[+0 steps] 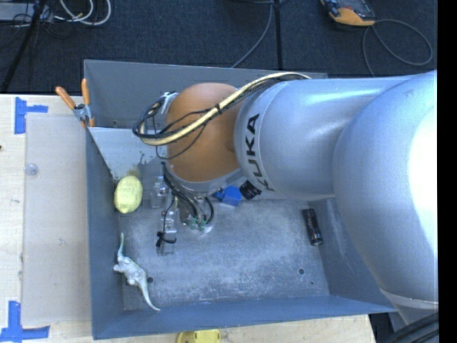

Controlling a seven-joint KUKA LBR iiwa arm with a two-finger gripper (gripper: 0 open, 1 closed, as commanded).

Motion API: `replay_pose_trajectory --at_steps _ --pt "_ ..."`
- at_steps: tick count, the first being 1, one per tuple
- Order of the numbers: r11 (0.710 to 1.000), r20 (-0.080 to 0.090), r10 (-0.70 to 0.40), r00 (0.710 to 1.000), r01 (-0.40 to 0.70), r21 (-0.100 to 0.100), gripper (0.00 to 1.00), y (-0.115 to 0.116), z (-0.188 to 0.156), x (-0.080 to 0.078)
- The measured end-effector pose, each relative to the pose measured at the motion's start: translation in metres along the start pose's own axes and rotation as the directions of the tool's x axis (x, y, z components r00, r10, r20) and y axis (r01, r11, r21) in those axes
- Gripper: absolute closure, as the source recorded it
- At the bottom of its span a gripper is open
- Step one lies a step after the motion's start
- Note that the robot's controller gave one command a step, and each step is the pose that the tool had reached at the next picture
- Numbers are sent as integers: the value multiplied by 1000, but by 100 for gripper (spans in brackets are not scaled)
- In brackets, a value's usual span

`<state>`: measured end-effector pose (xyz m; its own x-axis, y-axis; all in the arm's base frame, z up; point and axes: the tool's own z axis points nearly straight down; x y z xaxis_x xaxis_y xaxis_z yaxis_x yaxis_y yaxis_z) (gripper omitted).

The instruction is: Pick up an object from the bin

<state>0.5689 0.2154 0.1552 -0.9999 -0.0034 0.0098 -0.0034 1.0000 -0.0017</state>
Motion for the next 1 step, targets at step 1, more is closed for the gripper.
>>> replay_pose_trajectory --at_steps 1 --pt "1000 7 4 1000 -4 -2 0 -1 -5 -2"
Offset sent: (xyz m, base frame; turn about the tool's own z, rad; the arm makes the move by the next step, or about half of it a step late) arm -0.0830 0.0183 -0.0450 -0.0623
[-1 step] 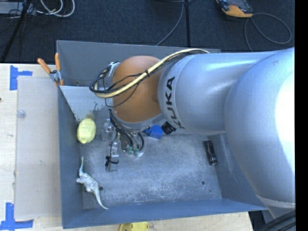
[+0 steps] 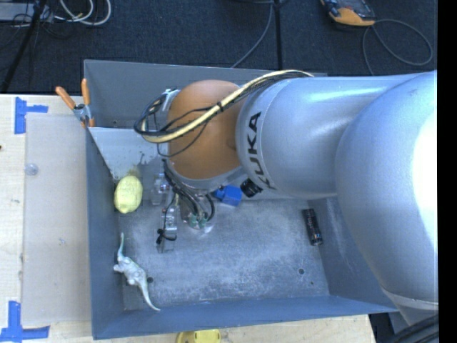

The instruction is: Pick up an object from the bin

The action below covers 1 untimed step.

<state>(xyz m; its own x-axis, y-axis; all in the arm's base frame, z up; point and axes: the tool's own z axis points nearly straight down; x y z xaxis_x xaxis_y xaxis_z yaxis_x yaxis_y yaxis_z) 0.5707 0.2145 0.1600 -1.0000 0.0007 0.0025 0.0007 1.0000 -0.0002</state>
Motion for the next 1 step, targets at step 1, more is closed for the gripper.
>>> replay_pose_trajectory --at_steps 1 --pt "999 0 -35 999 35 1 0 9 26 44"
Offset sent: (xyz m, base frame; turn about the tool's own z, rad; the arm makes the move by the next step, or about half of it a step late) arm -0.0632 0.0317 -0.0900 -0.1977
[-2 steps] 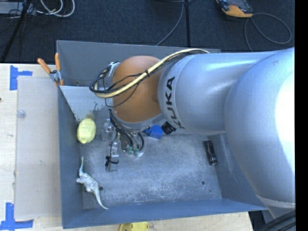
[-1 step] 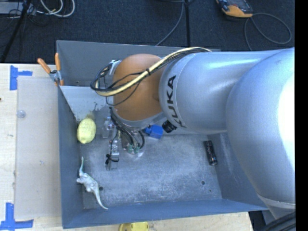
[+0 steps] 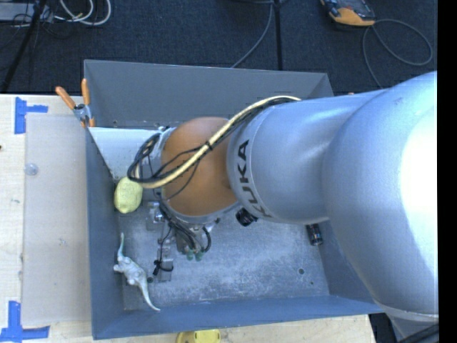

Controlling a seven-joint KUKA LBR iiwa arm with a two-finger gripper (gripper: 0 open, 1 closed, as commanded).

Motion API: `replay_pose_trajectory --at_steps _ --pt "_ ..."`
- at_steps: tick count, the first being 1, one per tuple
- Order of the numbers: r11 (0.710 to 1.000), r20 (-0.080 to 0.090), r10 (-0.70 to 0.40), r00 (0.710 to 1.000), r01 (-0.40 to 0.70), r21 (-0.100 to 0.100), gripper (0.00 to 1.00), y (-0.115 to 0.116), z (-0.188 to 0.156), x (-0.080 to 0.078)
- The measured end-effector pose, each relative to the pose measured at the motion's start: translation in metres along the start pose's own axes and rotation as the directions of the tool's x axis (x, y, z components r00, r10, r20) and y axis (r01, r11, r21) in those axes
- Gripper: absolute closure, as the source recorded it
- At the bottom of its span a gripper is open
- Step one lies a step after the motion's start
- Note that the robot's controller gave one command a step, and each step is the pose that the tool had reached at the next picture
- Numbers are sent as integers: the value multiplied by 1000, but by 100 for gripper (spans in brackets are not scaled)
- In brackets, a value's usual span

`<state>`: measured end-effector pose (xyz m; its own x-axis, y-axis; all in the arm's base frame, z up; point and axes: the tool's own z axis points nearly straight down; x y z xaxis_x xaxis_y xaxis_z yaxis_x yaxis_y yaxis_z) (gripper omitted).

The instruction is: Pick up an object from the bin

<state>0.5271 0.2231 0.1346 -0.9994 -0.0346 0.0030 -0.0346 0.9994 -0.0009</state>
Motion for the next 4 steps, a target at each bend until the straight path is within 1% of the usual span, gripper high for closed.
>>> replay_pose_trajectory --at_steps 1,2,3,4 --pt "992 -5 -129 992 129 -1 0 18 45 24" --pt "956 1 -294 956 294 0 100 24 56 35" --pt "956 1 -292 956 292 0 100 24 56 35" --pt "968 -1 -252 968 252 0 100 21 -56 40"
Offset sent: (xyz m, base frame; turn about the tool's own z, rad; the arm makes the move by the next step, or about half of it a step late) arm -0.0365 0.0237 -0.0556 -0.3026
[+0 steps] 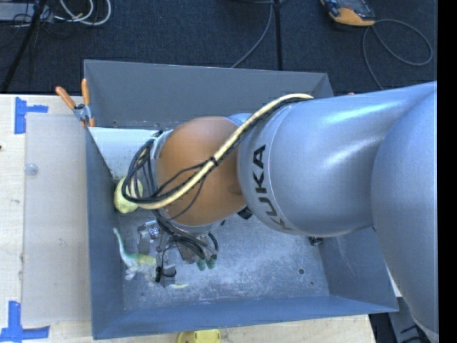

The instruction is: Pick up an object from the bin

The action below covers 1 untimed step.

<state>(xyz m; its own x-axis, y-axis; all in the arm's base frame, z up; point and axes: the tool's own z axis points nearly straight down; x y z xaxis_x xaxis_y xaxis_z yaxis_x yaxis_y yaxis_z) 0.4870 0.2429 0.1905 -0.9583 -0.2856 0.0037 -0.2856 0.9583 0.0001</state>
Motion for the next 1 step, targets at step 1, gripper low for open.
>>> replay_pose_trajectory --at_steps 1 --pt "1000 0 1 1000 -1 0 100 0 0 0"
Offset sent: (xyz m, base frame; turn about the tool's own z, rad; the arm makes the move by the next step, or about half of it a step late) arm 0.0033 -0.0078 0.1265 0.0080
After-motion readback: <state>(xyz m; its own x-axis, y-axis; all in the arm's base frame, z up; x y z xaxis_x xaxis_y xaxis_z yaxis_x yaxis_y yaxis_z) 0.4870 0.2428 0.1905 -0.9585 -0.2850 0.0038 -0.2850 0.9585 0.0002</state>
